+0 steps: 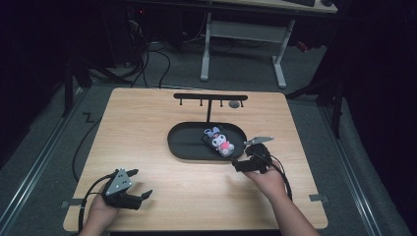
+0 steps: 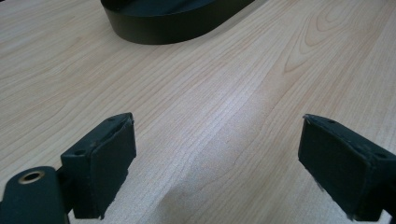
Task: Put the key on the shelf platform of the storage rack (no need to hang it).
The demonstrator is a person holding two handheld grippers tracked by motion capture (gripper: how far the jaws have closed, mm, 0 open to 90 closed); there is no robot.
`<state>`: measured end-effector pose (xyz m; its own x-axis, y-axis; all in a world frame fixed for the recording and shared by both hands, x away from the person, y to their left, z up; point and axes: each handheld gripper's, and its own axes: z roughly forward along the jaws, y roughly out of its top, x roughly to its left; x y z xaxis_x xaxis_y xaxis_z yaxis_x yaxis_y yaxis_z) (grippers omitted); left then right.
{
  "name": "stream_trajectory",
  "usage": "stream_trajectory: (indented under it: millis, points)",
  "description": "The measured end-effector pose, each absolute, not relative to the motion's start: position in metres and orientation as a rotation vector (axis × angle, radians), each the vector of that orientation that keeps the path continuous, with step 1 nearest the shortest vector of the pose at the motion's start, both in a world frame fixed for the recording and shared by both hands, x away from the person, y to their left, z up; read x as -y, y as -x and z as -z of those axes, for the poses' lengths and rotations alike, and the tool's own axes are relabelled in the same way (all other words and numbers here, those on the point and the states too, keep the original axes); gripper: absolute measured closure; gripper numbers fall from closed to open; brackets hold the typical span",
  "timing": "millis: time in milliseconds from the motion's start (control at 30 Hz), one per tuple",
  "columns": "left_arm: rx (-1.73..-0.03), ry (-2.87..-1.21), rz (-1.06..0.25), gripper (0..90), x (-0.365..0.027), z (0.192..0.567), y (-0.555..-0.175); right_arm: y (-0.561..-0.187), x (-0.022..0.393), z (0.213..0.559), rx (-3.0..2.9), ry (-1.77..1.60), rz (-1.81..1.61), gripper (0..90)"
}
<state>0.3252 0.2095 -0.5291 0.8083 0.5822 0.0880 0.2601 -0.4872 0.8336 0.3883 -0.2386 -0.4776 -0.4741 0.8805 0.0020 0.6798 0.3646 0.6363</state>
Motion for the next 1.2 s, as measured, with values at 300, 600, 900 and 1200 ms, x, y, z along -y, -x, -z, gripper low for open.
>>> stream_trajectory:
  millis: [300,600,900,1200]
  points:
    - [-0.607,-2.090,-0.457,11.7,-0.208,0.528,-0.324,-0.359,0.247,0.487,-2.171,-1.355,-0.951,14.0]
    - [-0.593,-2.070,-0.430,11.7,-0.206,0.528,-0.322,-0.295,0.248,0.501,-1.992,-1.274,-1.145,14.4]
    - [-0.619,-2.032,-0.427,11.7,-0.205,0.526,-0.322,-0.282,0.283,0.507,-1.856,-1.321,-1.239,14.8]
    - [-0.590,-2.055,-0.448,11.7,-0.206,0.525,-0.321,-0.284,0.271,0.512,-1.886,-1.296,-1.201,14.9]
